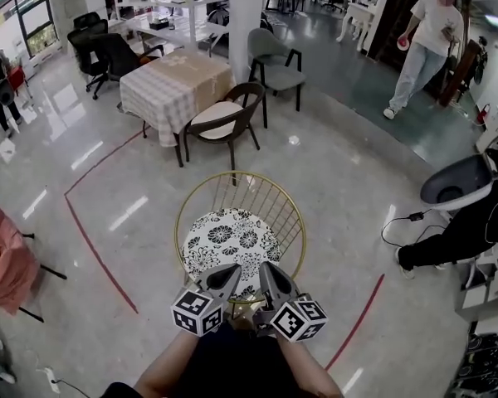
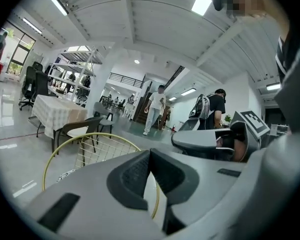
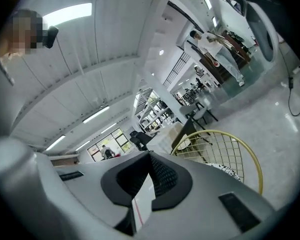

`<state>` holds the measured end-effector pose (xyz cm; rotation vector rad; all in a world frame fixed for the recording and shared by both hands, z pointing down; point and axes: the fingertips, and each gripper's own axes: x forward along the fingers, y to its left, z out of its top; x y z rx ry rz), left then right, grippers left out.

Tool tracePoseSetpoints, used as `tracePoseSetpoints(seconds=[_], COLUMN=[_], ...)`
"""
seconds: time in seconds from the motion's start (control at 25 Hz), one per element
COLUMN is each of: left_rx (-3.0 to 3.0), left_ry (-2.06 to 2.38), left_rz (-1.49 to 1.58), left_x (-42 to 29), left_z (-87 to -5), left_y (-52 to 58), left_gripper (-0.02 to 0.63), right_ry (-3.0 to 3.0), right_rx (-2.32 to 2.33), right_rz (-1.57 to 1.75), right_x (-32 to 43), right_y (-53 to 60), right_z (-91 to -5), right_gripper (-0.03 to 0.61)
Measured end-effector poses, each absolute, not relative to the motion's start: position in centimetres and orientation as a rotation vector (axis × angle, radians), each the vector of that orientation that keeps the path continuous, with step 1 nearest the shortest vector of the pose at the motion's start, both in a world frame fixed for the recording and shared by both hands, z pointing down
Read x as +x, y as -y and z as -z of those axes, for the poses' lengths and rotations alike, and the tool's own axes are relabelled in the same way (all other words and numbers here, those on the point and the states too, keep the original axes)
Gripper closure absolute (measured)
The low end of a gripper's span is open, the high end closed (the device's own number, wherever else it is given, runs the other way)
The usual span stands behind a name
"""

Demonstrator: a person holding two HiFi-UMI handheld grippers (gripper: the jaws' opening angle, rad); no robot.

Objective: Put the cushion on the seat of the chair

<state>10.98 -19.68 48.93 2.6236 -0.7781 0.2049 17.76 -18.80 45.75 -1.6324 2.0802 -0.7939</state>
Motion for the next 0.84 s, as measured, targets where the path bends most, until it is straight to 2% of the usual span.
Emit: tracePoseSetpoints(seconds=[0.84], left_rx=[2.618], left_ry=[0.796], left_rz=[-0.122], left_x=[9.6], left_z=[-47.2], left_y=[18.6], left_gripper=[0.592], right_ry=[-2.176], right_rx=[-1.625], right_rz=[0.661], right_x=[15.5], right_y=[18.6], right_z=[-43.3], right_gripper=[0.578])
